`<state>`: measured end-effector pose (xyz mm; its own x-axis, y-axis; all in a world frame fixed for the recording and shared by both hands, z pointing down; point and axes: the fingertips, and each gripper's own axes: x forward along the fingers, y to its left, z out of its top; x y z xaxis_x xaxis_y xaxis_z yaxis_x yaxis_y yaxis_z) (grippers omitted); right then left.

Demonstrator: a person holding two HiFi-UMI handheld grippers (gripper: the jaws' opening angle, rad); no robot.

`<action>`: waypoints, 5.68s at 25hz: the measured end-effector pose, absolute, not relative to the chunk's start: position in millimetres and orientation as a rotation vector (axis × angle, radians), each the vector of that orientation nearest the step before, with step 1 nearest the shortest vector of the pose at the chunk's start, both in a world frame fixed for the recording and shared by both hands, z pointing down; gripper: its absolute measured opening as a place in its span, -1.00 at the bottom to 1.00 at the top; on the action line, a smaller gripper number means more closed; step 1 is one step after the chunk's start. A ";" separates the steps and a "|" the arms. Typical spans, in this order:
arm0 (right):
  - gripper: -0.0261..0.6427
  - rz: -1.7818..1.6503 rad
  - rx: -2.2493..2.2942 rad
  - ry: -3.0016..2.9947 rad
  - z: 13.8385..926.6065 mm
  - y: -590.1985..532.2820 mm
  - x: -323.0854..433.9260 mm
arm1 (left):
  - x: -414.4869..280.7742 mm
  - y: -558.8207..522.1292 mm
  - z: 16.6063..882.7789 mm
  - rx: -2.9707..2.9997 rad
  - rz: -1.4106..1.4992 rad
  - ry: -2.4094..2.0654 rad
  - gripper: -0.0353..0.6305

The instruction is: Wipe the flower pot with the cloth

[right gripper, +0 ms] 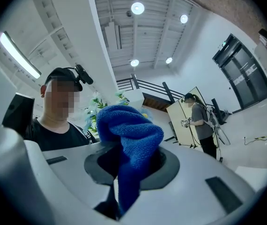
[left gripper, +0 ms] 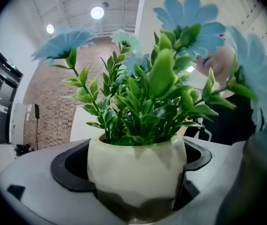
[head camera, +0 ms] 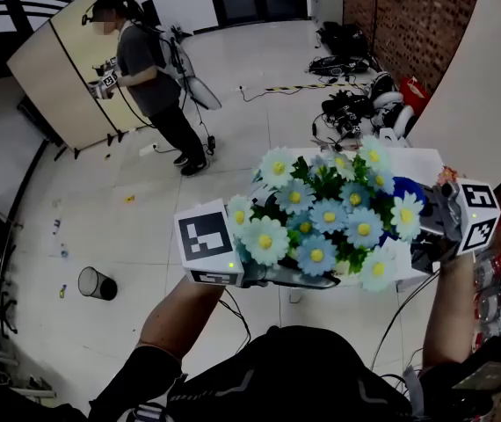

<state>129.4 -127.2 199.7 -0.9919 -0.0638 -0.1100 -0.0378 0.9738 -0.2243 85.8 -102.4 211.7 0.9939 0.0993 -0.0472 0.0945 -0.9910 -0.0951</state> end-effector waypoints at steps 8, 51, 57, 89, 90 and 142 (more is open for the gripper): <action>-0.72 -0.326 -0.019 3.030 207.6 -80.6 111.9 | 79.0 -124.5 222.1 -3.071 0.053 0.034 0.78; -0.71 -0.486 0.600 2.901 199.5 -126.0 130.9 | 63.7 -108.3 205.0 -3.042 0.141 -0.094 0.76; -0.71 -0.531 0.542 2.872 205.5 -174.8 120.0 | 67.2 -103.3 199.1 -3.061 0.179 -0.122 0.76; -0.71 -0.225 0.112 2.903 186.5 -108.1 125.9 | 74.7 -156.2 195.7 -3.089 0.336 0.056 0.75; -0.72 -0.192 0.047 2.896 185.5 -107.9 131.3 | 76.4 -159.9 194.6 -3.105 0.355 0.066 0.75; -0.71 0.128 -1.382 2.853 216.2 -184.1 88.6 | 68.4 -172.7 142.3 -3.153 0.499 0.159 0.75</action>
<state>88.6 -184.1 216.2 -0.6201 -0.7845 -0.0070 -0.7819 0.6174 0.0863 68.4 -172.7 142.3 0.9464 -0.1065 -0.3049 -0.0895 -0.9936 0.0692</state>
